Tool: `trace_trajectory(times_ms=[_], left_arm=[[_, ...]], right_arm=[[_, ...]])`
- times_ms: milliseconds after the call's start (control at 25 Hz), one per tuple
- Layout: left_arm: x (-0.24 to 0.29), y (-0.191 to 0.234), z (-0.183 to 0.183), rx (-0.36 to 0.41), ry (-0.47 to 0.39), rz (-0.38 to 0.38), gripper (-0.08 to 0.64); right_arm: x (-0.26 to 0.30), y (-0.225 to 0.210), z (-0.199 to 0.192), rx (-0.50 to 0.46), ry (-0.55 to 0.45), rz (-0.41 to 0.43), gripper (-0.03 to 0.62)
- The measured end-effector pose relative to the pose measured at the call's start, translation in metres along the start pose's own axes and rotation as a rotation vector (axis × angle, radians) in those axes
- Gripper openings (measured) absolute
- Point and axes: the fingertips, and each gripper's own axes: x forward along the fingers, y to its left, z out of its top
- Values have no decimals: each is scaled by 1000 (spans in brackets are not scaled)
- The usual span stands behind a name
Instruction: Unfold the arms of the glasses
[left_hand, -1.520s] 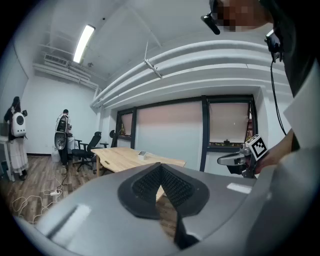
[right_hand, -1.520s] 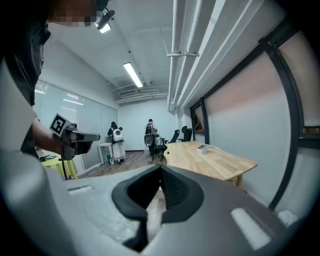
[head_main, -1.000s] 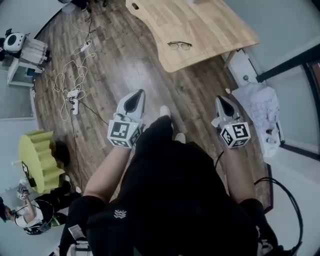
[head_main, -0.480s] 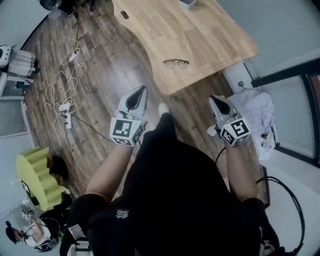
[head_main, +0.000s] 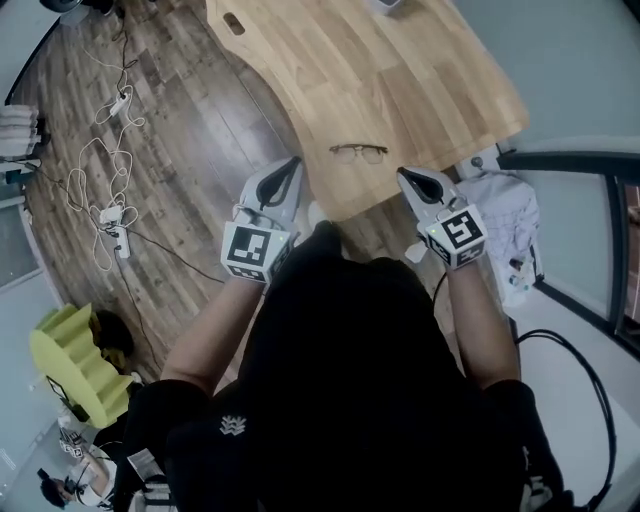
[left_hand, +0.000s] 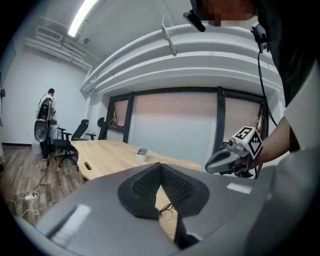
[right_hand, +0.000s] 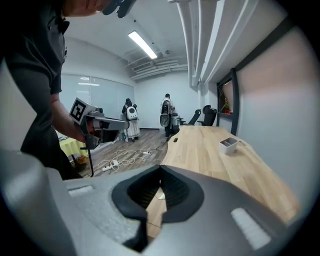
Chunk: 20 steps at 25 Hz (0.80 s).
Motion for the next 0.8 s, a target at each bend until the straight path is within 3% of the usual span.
trace_trajectory(times_ms=[320,480,600,800], left_arm=[[43,28,4,0,17,-27,6],[57,43,-9,-21,31,25,6],[61,48,-26,-28,47,68,6],[61,80,-41,-69,68,190,6]], right_arm=[[64,-10,-6,-50,105,92,2],[93,-18,-17,-86,151,163,2],[112,-21,-31,-163,183,204,2],[142,-27,-64,-261,297,286,3]])
